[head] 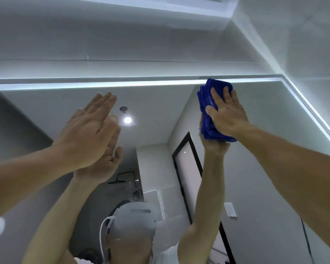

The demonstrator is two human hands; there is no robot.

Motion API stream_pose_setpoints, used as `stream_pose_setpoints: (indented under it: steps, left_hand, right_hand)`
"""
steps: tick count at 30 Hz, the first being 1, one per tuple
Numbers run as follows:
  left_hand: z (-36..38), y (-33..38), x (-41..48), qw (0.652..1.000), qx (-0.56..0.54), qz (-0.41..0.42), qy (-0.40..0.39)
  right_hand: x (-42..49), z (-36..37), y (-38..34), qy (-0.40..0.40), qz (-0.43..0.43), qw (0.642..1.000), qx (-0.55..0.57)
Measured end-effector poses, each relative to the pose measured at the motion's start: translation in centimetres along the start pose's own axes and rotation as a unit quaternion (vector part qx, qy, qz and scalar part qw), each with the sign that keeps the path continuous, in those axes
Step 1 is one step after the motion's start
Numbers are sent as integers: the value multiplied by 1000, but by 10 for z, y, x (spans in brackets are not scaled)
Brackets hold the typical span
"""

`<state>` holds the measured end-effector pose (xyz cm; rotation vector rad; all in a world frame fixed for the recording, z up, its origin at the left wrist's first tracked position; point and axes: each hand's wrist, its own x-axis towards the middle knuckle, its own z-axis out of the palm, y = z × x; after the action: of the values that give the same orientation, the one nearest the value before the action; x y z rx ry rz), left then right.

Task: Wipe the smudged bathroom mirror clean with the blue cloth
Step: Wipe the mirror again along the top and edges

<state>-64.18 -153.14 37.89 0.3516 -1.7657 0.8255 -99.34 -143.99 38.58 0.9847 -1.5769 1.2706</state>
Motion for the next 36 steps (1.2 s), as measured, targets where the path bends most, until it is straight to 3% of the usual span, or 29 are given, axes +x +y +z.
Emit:
stream_pose_setpoints:
  steps: [8,27,31,36]
  left_hand:
    - [-32,-15,-31,999,-14,-26,-18]
    - [-170,-153,-148,995,28,-98,2]
    - [-178,-157,-160,994,18,-103,-9]
    - [-162,-127,-159,994,-17,-107,-15]
  right_hand:
    - [-55,17,-105,-7,-75,997,-4]
    - [-228,78,-437,-1,-229,972,48]
    - [-251,77,-459,-25,-226,973,46]
    - [-271,69,-441,-59,-283,956,53]
